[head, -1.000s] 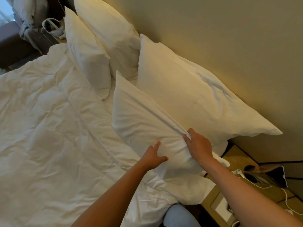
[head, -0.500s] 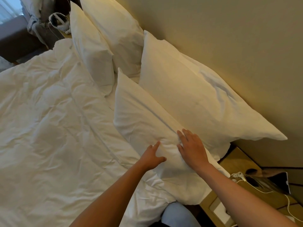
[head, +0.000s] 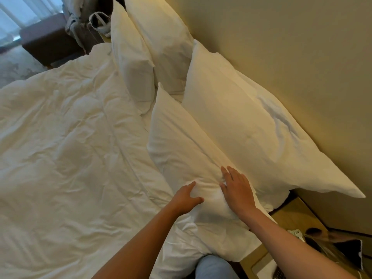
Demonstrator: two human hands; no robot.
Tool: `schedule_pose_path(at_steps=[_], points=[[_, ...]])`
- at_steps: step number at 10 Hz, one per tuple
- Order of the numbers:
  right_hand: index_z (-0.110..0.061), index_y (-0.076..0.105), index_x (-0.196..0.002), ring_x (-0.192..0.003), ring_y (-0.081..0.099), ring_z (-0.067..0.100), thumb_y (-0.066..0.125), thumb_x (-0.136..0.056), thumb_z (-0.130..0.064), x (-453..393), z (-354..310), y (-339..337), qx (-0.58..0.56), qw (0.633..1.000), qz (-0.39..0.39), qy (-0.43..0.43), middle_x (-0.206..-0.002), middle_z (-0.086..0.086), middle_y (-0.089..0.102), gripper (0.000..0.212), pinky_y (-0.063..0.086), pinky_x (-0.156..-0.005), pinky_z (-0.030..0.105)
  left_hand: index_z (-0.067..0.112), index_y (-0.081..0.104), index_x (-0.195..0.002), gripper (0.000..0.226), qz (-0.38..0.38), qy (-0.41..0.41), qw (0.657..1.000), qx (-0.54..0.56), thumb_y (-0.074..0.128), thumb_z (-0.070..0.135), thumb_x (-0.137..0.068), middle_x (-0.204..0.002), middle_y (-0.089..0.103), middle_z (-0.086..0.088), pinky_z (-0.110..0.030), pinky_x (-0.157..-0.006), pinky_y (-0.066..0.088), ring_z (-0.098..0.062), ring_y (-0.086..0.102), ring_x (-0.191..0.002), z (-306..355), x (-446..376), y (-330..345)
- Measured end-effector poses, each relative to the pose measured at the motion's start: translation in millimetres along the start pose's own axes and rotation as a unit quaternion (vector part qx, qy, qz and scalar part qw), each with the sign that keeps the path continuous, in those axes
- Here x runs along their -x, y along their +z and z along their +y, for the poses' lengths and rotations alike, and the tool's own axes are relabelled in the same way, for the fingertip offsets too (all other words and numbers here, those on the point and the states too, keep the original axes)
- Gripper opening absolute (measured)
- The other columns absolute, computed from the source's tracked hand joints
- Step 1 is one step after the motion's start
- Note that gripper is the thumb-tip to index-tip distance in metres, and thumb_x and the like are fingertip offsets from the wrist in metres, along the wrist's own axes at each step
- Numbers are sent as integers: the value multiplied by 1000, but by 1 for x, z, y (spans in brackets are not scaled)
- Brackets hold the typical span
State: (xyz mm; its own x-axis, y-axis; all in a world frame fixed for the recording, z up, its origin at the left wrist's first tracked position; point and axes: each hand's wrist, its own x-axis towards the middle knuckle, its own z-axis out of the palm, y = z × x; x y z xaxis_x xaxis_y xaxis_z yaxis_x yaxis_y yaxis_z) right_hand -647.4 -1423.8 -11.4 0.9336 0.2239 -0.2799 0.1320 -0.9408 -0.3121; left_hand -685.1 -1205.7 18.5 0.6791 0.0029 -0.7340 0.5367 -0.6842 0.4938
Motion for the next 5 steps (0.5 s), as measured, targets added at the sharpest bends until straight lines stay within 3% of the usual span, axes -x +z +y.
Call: schedule_pose_path(at_steps=[2, 3, 4, 5], points=[[-26, 32, -162, -157, 29, 24, 53, -106, -39, 20, -14, -27, -6, 1000, -9, 10, -172, 3, 26, 60, 23, -129, 41, 23, 40, -154, 73, 33, -32, 997, 64, 67, 47, -91, -156, 47, -5, -40, -115, 41, -24, 50, -138, -34, 46, -4], [-26, 37, -159, -153, 35, 26, 59, -103, -45, 37, -31, -63, -81, 996, -21, 7, -170, 3, 31, 63, 29, -127, 41, 22, 48, -149, 66, 42, -56, 993, 100, 68, 45, -90, -149, 54, -4, -31, -109, 44, -20, 54, -133, -67, 76, 1], [-26, 46, -152, -144, 48, 27, 63, -100, -44, 53, -62, -119, -189, 982, 15, 17, -160, 3, 46, 57, 38, -119, 43, 24, 56, -140, 57, 41, -94, 989, 110, 68, 48, -89, -133, 62, -4, -27, -104, 46, -16, 60, -119, -105, 102, 9], [-39, 59, -135, -119, 64, 8, 60, -90, -62, 81, -95, -195, -313, 946, 88, 6, -132, -16, 66, 51, 52, -103, 40, 26, 62, -124, 46, 34, -116, 986, 111, 70, 51, -86, -115, 66, 0, -20, -97, 47, -8, 63, -102, -150, 133, 29]])
